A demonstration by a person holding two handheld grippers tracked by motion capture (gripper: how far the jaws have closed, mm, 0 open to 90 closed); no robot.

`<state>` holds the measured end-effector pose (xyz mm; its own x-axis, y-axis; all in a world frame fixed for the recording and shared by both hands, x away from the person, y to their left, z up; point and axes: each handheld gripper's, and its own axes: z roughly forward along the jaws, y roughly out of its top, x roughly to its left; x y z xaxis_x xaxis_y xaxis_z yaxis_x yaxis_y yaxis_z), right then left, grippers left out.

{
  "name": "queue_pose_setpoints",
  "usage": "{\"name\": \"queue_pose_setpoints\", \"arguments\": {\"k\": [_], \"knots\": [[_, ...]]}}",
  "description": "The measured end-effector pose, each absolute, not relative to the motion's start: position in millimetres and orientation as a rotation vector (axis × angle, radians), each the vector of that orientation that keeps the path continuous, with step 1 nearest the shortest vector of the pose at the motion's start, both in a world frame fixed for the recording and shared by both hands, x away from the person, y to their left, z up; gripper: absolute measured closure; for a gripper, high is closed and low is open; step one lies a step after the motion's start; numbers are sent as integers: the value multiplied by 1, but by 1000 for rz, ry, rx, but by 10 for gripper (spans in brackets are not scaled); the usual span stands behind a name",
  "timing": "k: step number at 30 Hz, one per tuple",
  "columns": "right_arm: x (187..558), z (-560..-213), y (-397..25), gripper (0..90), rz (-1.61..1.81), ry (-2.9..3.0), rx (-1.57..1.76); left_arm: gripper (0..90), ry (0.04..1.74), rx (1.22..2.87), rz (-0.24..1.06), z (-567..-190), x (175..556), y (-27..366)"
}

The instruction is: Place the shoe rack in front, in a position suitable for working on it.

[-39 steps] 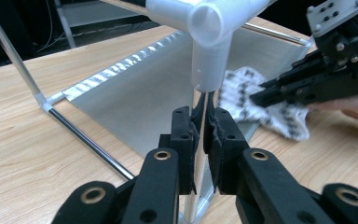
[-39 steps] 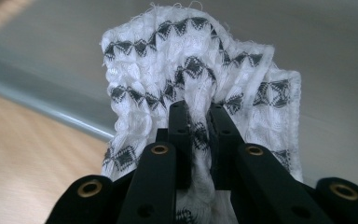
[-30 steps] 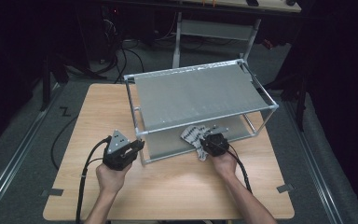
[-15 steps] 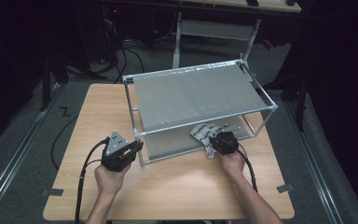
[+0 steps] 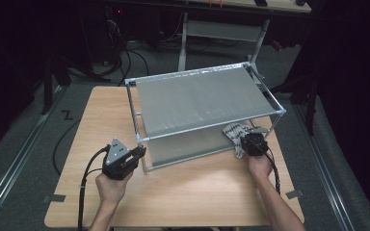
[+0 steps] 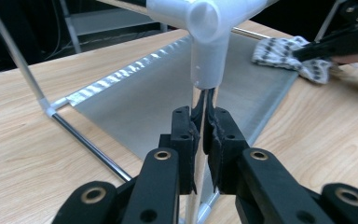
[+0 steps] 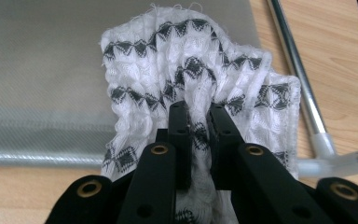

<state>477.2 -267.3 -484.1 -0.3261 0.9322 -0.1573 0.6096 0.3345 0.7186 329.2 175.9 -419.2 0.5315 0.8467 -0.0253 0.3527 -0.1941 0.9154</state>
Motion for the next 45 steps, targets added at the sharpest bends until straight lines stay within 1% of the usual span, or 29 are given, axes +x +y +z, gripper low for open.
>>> {"name": "queue_pose_setpoints", "arguments": {"k": [2, 9, 15, 24, 28, 34, 39, 40, 41, 42, 43, 44, 45], "knots": [[479, -484, -270, 823, 704, 2059, 1306, 815, 1001, 1781, 620, -419, 329, 176], [490, -482, -292, 824, 691, 1997, 1417, 815, 988, 1779, 610, -419, 326, 179], [496, -481, -304, 823, 657, 1963, 1430, 814, 976, 1775, 615, -421, 326, 180], [497, -484, -301, 823, 688, 1964, 1463, 814, 967, 1778, 600, -421, 324, 181], [490, -485, -279, 823, 731, 2035, 1392, 814, 964, 1772, 599, -421, 324, 181], [472, -486, -231, 823, 777, 2169, 1233, 814, 965, 1777, 597, -421, 325, 181], [460, -487, -194, 823, 845, 2250, 1168, 814, 981, 1777, 605, -420, 325, 179], [460, -487, -194, 823, 845, 2250, 1168, 814, 981, 1777, 605, -420, 325, 179], [453, -488, -177, 823, 868, 2282, 1124, 814, 985, 1775, 607, -420, 325, 179], [453, -488, -177, 823, 868, 2282, 1124, 814, 985, 1775, 607, -420, 325, 179], [446, -488, -159, 822, 885, 2317, 1054, 814, 986, 1776, 607, -420, 325, 178], [446, -488, -159, 822, 885, 2317, 1054, 814, 986, 1776, 607, -420, 325, 178], [443, -489, -150, 822, 899, 2332, 1036, 814, 987, 1776, 606, -420, 326, 178]]}}
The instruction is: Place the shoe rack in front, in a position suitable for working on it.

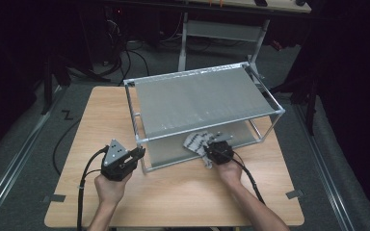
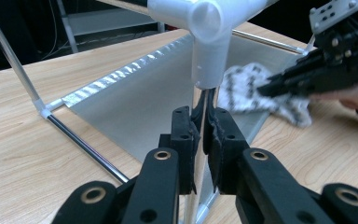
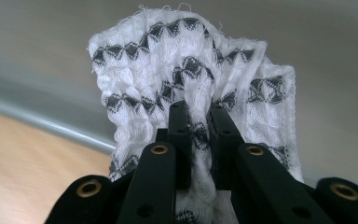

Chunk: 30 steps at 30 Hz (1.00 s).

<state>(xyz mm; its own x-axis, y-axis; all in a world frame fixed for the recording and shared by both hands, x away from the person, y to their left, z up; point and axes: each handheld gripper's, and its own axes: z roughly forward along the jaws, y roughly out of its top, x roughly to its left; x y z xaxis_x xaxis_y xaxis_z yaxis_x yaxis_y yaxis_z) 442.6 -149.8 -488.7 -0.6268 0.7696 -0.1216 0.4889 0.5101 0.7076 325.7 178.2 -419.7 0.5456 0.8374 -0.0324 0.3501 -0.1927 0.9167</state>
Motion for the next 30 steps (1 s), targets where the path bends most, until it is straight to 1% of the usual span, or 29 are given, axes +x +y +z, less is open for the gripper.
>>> {"name": "queue_pose_setpoints", "arguments": {"k": [2, 4, 5, 6, 10, 11, 12, 16, 22, 25, 30], "knots": [[432, -489, -121, 822, 941, 2380, 984, 814, 992, 1777, 608, -419, 326, 178], [427, -489, -105, 822, 962, 2414, 926, 814, 994, 1777, 611, -419, 325, 177], [427, -489, -105, 822, 962, 2414, 926, 814, 994, 1777, 611, -419, 325, 177], [422, -489, -90, 821, 981, 2440, 886, 814, 996, 1774, 613, -420, 325, 177], [413, -490, -65, 821, 1023, 2477, 826, 814, 1002, 1772, 615, -419, 325, 177], [413, -490, -65, 821, 1023, 2477, 826, 814, 1002, 1772, 615, -419, 325, 177], [408, -489, -55, 821, 1054, 2497, 831, 814, 1010, 1775, 615, -419, 325, 176], [400, -490, -40, 820, 1082, 2514, 790, 814, 1014, 1779, 615, -418, 324, 175], [401, -490, -42, 820, 1069, 2508, 786, 814, 1018, 1779, 617, -418, 324, 175], [413, -489, -67, 820, 991, 2469, 796, 813, 1019, 1773, 619, -419, 324, 175], [430, -490, -116, 820, 979, 2384, 980, 814, 1020, 1770, 619, -419, 324, 175]]}}
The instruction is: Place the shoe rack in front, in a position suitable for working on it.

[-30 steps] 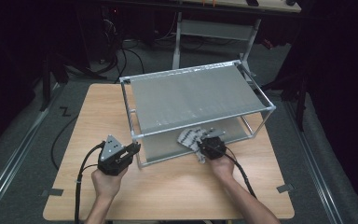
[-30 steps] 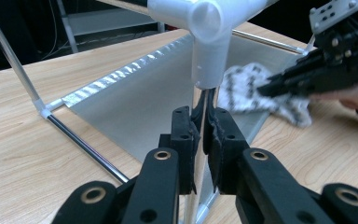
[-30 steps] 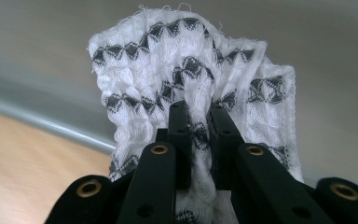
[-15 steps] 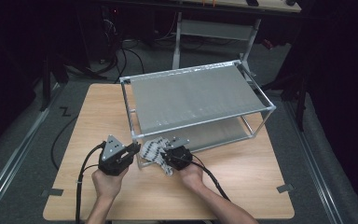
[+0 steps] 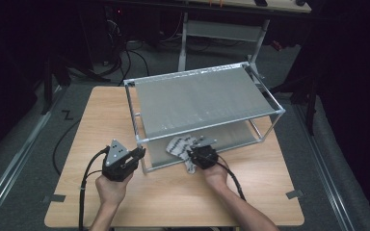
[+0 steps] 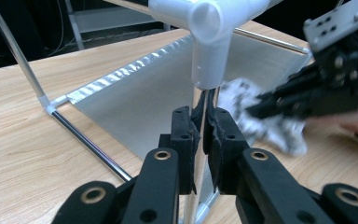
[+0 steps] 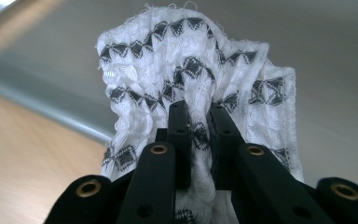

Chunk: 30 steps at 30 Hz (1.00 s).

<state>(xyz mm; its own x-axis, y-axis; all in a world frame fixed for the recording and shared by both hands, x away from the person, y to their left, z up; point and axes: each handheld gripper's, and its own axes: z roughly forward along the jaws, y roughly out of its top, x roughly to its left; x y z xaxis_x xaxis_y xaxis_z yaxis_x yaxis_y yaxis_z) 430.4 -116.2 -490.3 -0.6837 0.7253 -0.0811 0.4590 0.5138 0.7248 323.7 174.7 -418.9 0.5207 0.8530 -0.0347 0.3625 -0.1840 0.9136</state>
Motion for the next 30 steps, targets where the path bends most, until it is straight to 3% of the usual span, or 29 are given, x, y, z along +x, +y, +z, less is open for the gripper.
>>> {"name": "queue_pose_setpoints", "arguments": {"k": [9, 30], "knots": [[454, -489, -193, 821, 897, 2232, 1157, 813, 1023, 1761, 623, -420, 323, 174], [468, -489, -310, 820, 750, 2004, 1397, 813, 1027, 1750, 623, -420, 323, 174]]}}
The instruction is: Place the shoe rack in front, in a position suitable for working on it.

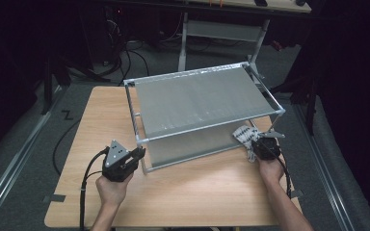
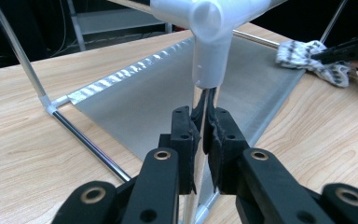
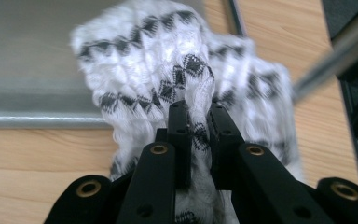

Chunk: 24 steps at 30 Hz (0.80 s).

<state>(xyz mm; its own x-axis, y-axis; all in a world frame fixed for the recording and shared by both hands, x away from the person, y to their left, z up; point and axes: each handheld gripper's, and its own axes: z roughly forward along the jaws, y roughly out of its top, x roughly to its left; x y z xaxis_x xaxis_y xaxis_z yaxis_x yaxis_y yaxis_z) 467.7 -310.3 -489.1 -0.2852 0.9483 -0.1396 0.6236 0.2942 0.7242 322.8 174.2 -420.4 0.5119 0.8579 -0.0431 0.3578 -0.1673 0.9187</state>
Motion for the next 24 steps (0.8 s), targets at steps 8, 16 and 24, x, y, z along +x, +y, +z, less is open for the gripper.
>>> {"name": "queue_pose_setpoints", "arguments": {"k": [8, 16, 24], "knots": [[469, -486, -330, 820, 712, 1970, 1435, 813, 1024, 1757, 619, -420, 323, 175], [463, -475, -337, 823, 721, 1954, 1418, 813, 1019, 1744, 624, -422, 322, 175], [454, -444, -350, 825, 762, 1913, 1355, 813, 1017, 1742, 623, -422, 322, 176]]}}
